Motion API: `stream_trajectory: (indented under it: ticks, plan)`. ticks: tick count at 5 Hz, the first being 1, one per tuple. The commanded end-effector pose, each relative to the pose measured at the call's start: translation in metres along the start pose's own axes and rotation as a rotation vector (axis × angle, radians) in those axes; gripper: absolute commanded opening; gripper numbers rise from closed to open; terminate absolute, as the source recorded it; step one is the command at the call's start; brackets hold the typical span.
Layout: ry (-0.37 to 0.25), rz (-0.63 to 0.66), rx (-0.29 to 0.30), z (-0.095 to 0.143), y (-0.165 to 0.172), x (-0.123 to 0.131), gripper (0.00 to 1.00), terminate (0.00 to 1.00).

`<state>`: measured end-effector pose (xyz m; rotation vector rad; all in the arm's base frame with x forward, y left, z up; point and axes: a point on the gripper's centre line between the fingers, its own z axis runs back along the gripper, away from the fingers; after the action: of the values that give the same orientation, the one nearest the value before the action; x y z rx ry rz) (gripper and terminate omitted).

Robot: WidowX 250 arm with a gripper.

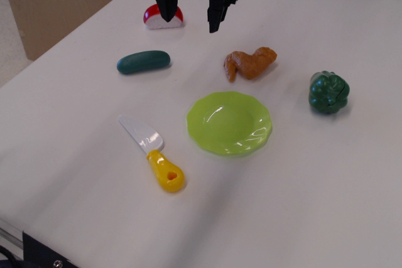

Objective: Put sushi on plate

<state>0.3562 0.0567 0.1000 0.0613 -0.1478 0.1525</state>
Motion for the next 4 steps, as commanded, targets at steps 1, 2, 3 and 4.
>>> stream_trajectory:
  ticks: [1, 2, 3, 4]
  plan:
    - [0.0, 0.0, 0.0, 0.0, 0.0, 0.0, 1.0, 0.0]
    - [-0.028, -0.174, 0.024, -0.005, 0.03, 0.018, 1.0, 0.0]
    - [-0.071, -0.316, 0.045, -0.004, 0.046, 0.032, 1.0, 0.0]
    - [-0.088, -0.445, 0.112, 0.001, 0.07, 0.05, 1.0, 0.0]
